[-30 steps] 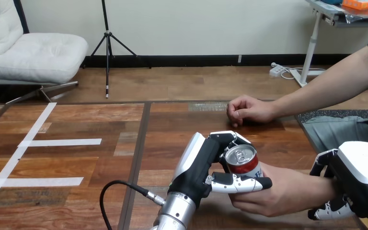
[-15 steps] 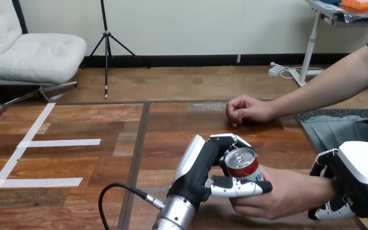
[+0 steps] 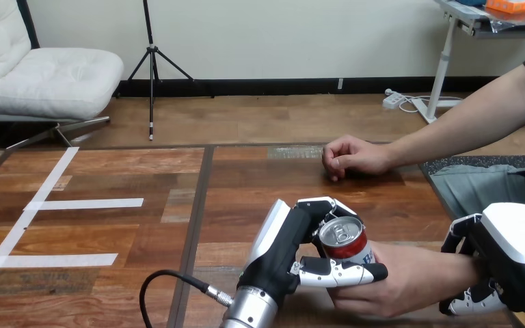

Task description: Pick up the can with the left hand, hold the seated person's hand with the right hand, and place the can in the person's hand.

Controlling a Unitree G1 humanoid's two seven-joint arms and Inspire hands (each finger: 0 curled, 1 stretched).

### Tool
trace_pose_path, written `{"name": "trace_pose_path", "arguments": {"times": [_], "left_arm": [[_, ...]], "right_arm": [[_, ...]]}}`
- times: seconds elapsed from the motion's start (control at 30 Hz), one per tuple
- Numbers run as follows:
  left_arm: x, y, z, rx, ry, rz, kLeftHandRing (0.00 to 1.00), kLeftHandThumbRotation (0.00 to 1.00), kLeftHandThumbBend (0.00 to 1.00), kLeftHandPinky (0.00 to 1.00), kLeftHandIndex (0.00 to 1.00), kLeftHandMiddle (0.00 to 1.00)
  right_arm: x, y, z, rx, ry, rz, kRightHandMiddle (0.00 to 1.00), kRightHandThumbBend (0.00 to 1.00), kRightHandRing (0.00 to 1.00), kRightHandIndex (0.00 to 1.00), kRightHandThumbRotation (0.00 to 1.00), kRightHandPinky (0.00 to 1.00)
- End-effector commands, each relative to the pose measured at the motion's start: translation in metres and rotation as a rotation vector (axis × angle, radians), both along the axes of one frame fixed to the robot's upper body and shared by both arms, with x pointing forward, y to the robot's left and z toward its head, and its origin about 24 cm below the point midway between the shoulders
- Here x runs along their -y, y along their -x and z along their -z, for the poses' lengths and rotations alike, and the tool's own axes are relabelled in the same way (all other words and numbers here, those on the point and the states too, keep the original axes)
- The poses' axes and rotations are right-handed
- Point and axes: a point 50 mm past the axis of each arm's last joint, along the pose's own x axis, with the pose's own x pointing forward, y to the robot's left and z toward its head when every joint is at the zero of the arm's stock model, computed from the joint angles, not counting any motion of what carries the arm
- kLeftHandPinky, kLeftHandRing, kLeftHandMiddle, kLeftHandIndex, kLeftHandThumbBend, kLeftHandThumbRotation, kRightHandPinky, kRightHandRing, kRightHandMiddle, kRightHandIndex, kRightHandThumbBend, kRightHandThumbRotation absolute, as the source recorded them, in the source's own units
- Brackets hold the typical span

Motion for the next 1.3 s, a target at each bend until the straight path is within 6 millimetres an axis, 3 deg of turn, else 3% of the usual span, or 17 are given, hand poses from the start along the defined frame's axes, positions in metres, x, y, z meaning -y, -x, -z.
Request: {"name": "trace_pose_path", "arguments": {"times": [0.0,0.37,0.5,0.87,1.27], "left_arm": [[0.0331,-0.0002,-0.0292,0.055,0.132,0.051,0.47,0.0,0.59,0.38,0.53,0.52],[0.0327,-0.0022,-0.0285,0.047,0.057,0.085,0.8,0.02,0.75,0.71,0.83,0.82],[0.0325,-0.0024,-0.0288,0.048,0.048,0.086,0.86,0.04,0.77,0.78,0.89,0.88],[0.0318,-0.0029,-0.0299,0.041,0.033,0.077,0.95,0.14,0.77,0.89,0.97,0.98],[0.0313,-0.0039,-0.0292,0.05,-0.003,0.107,1.0,0.23,0.78,0.98,1.0,1.0]], "right_arm": [[0.0099,-0.0037,-0.0007,0.018,-0.005,0.046,0.51,0.79,0.45,0.51,0.0,0.37],[0.0111,-0.0041,-0.0003,0.008,-0.001,0.046,0.5,0.78,0.45,0.52,0.0,0.36],[0.0114,-0.0041,-0.0002,0.01,-0.003,0.048,0.5,0.78,0.45,0.52,0.0,0.37],[0.0123,-0.0043,0.0001,0.008,-0.007,0.053,0.5,0.78,0.45,0.52,0.0,0.37],[0.0124,-0.005,0.0003,0.013,-0.007,0.051,0.5,0.78,0.44,0.52,0.0,0.35]]}}
